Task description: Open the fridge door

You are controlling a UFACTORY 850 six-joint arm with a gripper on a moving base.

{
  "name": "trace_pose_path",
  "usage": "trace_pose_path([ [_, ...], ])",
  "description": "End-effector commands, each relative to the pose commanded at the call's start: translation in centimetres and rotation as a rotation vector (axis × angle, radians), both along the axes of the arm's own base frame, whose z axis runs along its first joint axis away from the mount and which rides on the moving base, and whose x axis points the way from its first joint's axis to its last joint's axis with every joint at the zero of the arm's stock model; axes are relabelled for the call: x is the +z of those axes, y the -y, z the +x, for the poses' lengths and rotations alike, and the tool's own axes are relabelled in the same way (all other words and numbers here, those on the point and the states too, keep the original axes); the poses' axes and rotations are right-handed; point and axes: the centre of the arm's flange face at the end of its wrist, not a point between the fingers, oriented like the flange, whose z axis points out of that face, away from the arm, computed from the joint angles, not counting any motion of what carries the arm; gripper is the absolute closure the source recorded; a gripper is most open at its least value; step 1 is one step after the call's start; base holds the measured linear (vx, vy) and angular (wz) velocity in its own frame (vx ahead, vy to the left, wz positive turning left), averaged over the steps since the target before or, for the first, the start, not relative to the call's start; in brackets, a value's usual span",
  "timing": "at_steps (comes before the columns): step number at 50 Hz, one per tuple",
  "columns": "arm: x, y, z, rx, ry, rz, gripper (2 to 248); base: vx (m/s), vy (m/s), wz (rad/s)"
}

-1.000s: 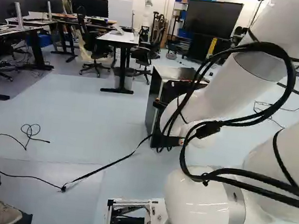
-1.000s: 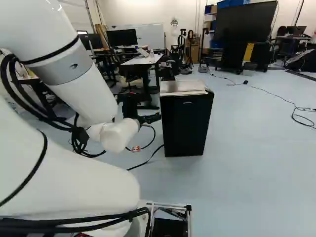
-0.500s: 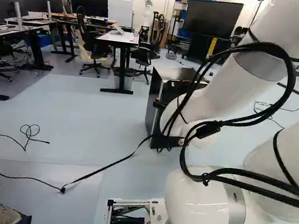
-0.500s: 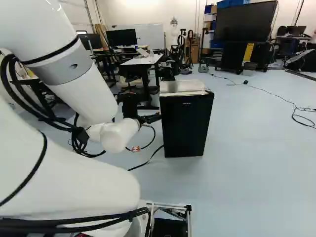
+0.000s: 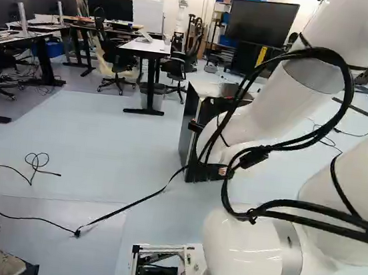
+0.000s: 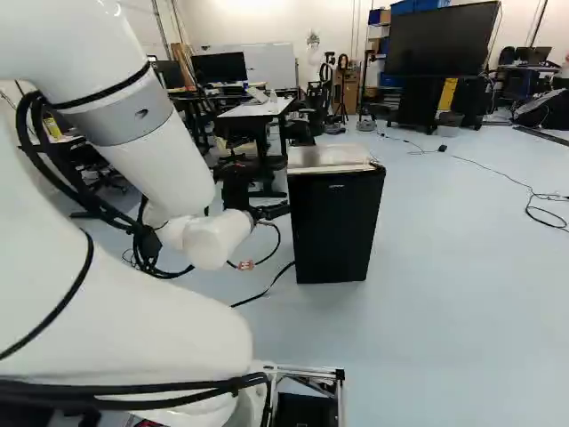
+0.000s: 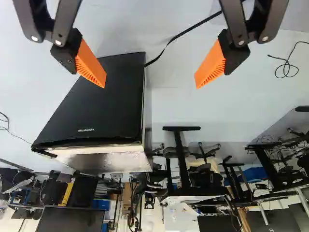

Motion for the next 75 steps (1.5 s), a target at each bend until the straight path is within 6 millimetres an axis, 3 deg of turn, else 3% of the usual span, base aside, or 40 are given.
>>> trace_pose_path([
  [15, 0.2, -0.1, 1.7, 0.002, -0.006, 0.000, 3, 0.000, 0.000, 0.000],
  [75, 0.5, -1.5, 11.6, -0.012, -0.010, 0.022, 3, 0.000, 0.000, 0.000],
])
